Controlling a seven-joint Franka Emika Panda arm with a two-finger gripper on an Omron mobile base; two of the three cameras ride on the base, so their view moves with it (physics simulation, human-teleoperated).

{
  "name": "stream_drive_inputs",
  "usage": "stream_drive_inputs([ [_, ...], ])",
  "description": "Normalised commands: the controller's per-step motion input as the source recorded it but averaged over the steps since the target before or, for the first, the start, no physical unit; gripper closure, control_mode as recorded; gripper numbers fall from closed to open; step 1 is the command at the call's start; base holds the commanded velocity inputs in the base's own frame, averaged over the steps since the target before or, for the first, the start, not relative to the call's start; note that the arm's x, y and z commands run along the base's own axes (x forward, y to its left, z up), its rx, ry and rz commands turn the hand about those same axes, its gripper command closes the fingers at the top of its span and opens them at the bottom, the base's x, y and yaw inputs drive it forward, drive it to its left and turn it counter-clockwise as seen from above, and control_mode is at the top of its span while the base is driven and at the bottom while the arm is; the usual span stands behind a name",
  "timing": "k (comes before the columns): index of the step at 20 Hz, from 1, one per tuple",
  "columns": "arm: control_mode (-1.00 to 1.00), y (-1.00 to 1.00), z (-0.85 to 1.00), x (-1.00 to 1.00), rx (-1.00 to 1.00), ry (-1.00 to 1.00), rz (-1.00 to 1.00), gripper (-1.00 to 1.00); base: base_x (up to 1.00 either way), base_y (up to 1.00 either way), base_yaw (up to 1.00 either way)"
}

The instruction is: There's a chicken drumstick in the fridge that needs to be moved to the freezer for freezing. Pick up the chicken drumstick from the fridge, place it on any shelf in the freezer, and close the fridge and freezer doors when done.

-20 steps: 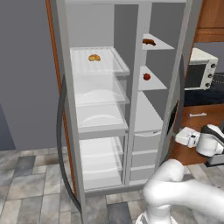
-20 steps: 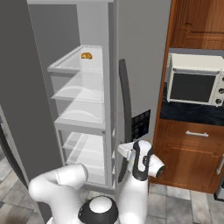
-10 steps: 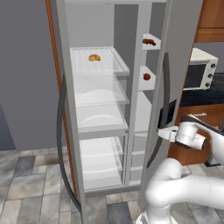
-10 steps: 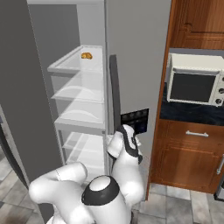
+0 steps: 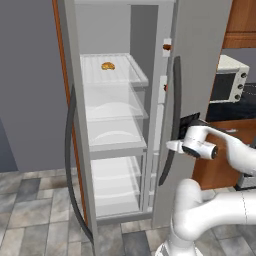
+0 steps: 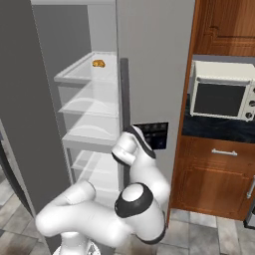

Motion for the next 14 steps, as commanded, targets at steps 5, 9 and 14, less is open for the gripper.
stream_drive_inputs([
  [5, -1.0, 0.29, 0.0, 0.35, -0.03, 0.0, -0.1, -1.0, 0.0, 0.0, 0.0],
  [9, -1.0, 0.33, 0.0, 0.39, -0.04, 0.0, -0.12, -1.0, 0.0, 0.0, 0.0],
  [14, -1.0, 0.18, 0.03, 0.51, 0.0, 0.02, -0.13, -1.0, 0.0, 0.0, 0.0],
])
